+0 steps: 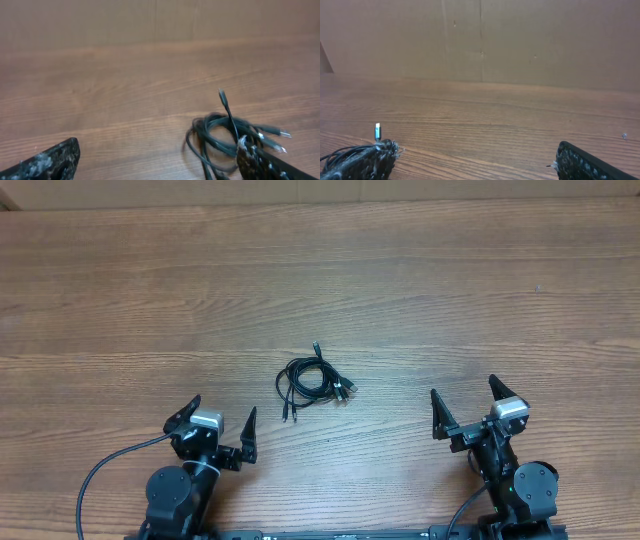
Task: Untangle cables
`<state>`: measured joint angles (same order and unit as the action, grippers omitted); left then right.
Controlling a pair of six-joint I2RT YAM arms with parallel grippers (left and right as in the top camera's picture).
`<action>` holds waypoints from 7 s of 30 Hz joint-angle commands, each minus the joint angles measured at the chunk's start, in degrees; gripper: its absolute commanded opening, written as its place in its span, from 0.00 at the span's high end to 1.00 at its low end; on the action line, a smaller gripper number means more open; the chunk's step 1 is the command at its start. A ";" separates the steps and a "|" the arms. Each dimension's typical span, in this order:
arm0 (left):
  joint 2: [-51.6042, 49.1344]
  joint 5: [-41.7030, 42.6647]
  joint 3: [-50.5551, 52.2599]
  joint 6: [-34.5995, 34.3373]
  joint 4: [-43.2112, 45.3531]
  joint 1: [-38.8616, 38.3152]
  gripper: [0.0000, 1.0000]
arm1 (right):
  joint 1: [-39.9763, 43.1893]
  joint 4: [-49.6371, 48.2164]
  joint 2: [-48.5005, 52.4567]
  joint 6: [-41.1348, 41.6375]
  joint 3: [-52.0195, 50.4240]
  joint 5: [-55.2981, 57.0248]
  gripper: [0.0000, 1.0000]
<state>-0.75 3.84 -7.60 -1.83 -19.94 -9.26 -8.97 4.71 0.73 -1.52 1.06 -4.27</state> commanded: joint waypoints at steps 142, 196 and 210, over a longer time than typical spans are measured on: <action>-93.59 27.41 -56.39 -9.16 -5.31 -17.14 0.96 | -13.22 34.12 67.76 16.81 45.51 -17.75 0.76; -91.95 28.26 -56.43 -10.21 -5.29 -17.79 0.96 | -13.84 32.52 67.76 21.29 45.51 -15.30 0.69; -91.95 37.73 -56.43 -10.14 -3.89 -17.77 0.96 | -13.84 33.27 68.54 21.14 45.48 -12.04 0.77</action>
<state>-94.50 37.85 -62.24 -11.66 -24.21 -26.96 -22.90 38.20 68.73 20.36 45.76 -17.08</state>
